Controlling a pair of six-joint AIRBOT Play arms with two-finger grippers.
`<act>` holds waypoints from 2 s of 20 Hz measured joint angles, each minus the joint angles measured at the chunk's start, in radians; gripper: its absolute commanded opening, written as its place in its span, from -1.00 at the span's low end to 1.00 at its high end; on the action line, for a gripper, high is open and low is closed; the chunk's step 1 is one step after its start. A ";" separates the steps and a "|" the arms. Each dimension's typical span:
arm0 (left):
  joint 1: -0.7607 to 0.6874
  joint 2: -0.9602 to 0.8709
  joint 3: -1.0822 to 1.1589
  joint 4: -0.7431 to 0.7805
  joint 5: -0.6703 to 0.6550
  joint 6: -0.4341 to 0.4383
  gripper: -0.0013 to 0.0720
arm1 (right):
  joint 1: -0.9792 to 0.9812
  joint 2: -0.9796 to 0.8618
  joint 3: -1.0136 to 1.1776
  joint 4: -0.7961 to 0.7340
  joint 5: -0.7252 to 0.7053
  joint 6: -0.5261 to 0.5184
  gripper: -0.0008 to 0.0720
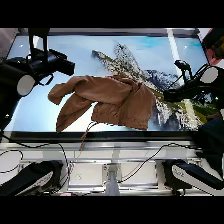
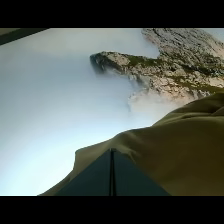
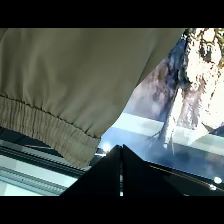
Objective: Fold the clothes and pants, and hang the long-sleeved shirts on hangers.
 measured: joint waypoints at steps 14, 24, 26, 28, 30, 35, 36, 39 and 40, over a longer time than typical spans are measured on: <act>0.011 -0.035 -0.014 0.000 -0.041 0.000 -0.92 | 0.000 0.000 -0.006 0.003 0.002 -0.003 -0.89; 0.038 -0.070 -0.312 -0.070 -0.023 -0.100 -0.92 | 0.000 0.000 -0.005 0.014 -0.160 -0.009 -0.89; 0.039 -0.071 -0.341 -0.100 0.016 -0.130 -0.92 | 0.000 0.000 -0.005 0.026 -0.167 -0.008 -0.89; 0.039 -0.071 -0.356 -0.121 0.032 -0.147 -0.92 | 0.000 0.000 -0.005 0.032 -0.163 -0.006 -0.89; 0.039 -0.071 -0.364 -0.135 0.042 -0.159 -0.92 | 0.000 0.000 -0.009 0.036 -0.132 -0.005 -0.89; 0.058 -0.043 -0.371 -0.114 0.051 -0.193 -0.92 | 0.027 0.005 -0.092 0.211 -0.050 -0.062 -0.89; 0.071 -0.025 -0.371 -0.099 0.053 -0.205 -0.92 | 0.051 0.014 -0.128 0.259 -0.058 -0.076 -0.89; 0.124 0.041 -0.372 -0.078 0.049 -0.229 -0.92 | 0.130 0.069 -0.269 0.327 -0.167 -0.068 -0.89; 0.147 0.066 -0.372 -0.072 0.045 -0.234 -0.92 | 0.151 0.103 -0.328 0.334 -0.214 -0.042 -0.89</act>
